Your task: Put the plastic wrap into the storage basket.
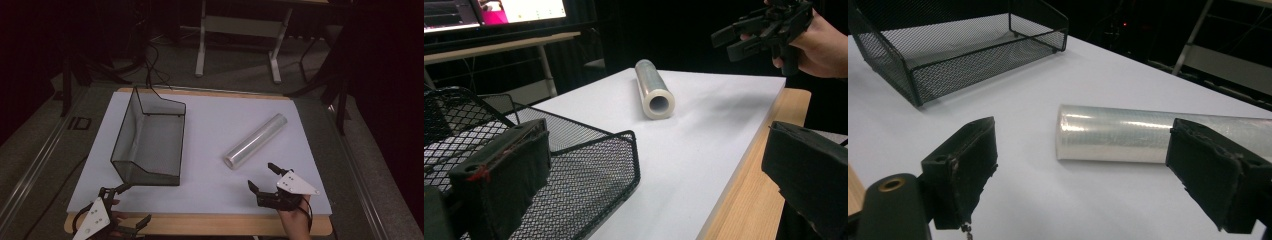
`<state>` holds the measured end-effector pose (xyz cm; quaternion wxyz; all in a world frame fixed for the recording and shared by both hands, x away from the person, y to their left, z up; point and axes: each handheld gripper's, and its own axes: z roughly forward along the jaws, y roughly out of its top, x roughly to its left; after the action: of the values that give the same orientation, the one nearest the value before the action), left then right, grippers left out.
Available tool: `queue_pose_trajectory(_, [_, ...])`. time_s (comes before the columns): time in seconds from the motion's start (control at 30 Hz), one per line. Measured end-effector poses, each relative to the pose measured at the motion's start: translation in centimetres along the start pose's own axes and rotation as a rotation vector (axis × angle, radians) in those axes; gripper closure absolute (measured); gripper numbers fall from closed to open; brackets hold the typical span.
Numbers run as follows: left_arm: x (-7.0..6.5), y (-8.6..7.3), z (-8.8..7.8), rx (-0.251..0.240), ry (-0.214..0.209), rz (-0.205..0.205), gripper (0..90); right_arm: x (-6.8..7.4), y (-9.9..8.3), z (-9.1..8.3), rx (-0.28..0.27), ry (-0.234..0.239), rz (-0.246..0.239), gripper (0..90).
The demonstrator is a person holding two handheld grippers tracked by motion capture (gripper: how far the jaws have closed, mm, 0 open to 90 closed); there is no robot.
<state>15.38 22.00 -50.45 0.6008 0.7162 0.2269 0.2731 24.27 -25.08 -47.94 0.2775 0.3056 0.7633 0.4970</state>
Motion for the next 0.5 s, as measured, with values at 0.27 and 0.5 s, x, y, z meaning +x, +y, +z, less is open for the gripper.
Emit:
queue_pose_trajectory(0.27, [-0.2, 0.1, 0.0, -0.003, -0.007, 0.001, 0.0, 0.1, 0.1, 0.1, 0.068, -0.027, -0.019, 19.6])
queue_pose_trajectory(0.5, [-0.4, 0.1, 0.1, -0.001, -0.008, 0.005, 0.0, 0.2, 2.7, 0.1, 0.065, -0.051, -0.028, 11.8])
